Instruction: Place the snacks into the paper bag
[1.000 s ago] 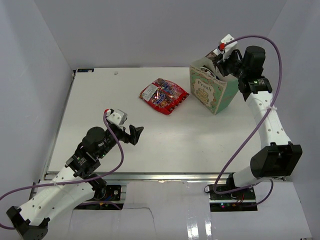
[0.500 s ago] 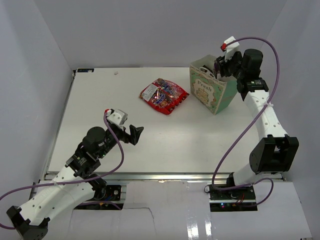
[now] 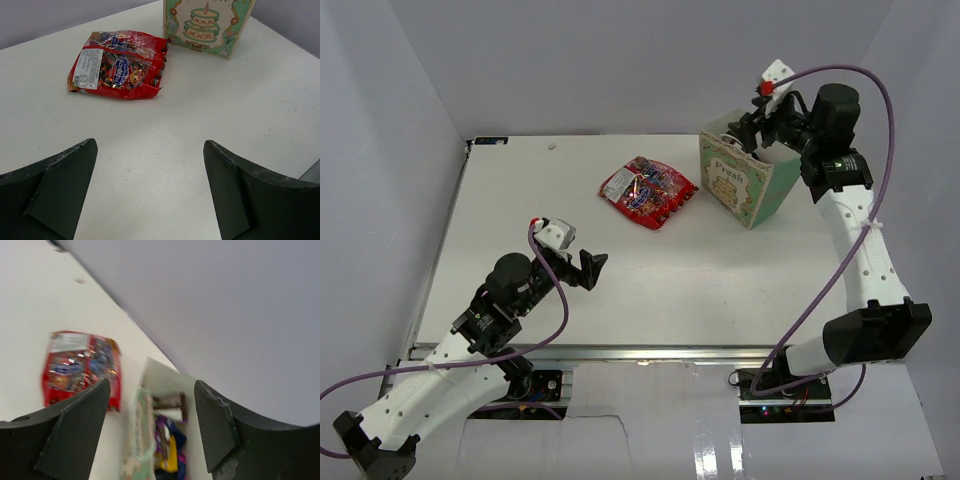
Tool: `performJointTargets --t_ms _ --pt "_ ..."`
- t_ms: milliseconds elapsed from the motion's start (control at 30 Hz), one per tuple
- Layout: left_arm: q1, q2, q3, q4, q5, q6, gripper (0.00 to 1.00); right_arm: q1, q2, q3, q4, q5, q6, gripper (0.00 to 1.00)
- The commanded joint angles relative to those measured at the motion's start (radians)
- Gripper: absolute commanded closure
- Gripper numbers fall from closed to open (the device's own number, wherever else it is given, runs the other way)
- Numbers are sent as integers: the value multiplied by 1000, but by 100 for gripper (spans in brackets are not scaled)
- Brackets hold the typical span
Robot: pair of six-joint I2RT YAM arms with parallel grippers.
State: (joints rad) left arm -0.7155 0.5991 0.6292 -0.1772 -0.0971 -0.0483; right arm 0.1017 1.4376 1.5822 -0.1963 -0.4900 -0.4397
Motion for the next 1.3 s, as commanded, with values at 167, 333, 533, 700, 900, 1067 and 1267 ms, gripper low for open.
performJointTargets --t_ms 167,333,533,700,900,1067,1267 --pt "-1 -15 14 -10 -30 11 2 525 136 162 -385 186 -277 18" --pt "1 -48 9 -10 -62 18 2 579 377 248 -299 559 -93 15" --pt "2 -30 6 -10 -67 25 2 569 572 354 -174 717 71 3" --pt "2 -16 6 -13 -67 27 2 550 714 421 -75 896 192 10" --pt "5 -13 6 -13 -72 30 2 481 790 473 -52 795 280 10" --pt "7 -4 4 -13 -75 31 2 441 852 509 -26 714 306 10" --pt "8 7 4 -15 -79 34 2 417 900 510 0 628 312 10"
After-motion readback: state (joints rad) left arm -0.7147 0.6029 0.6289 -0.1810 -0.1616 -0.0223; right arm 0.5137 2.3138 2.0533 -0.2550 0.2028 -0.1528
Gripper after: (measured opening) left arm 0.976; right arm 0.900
